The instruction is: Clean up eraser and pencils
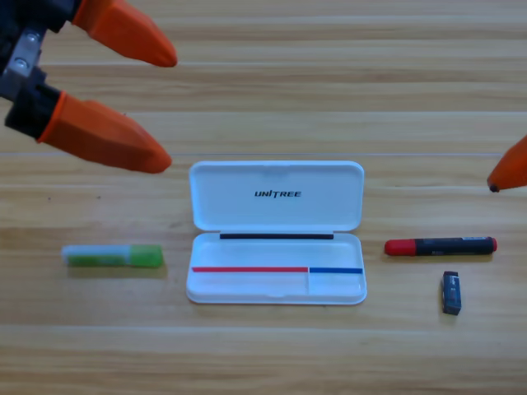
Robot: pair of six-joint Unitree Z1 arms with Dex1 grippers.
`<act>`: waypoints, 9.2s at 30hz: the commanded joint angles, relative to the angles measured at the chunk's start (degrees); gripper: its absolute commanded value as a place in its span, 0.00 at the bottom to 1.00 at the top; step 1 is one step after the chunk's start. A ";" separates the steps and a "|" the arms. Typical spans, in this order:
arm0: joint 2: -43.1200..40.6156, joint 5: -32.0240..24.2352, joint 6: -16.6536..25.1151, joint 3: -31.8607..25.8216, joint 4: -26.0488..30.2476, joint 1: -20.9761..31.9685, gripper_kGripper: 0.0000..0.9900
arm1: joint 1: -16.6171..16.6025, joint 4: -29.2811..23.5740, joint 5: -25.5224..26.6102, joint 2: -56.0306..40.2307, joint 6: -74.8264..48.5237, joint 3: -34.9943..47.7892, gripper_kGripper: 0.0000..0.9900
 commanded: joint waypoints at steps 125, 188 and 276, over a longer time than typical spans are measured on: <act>28.36 33.96 16.23 -0.77 10.68 8.59 0.00 | -1.60 21.49 -26.70 62.39 -14.64 -34.82 0.00; 46.38 30.27 4.54 -21.07 17.36 -12.07 0.00 | -18.83 -0.40 -34.34 56.59 -32.04 -10.73 0.77; 27.57 31.24 5.60 -15.62 22.63 -7.41 1.00 | -0.02 24.30 -32.32 66.53 -19.47 -46.42 0.00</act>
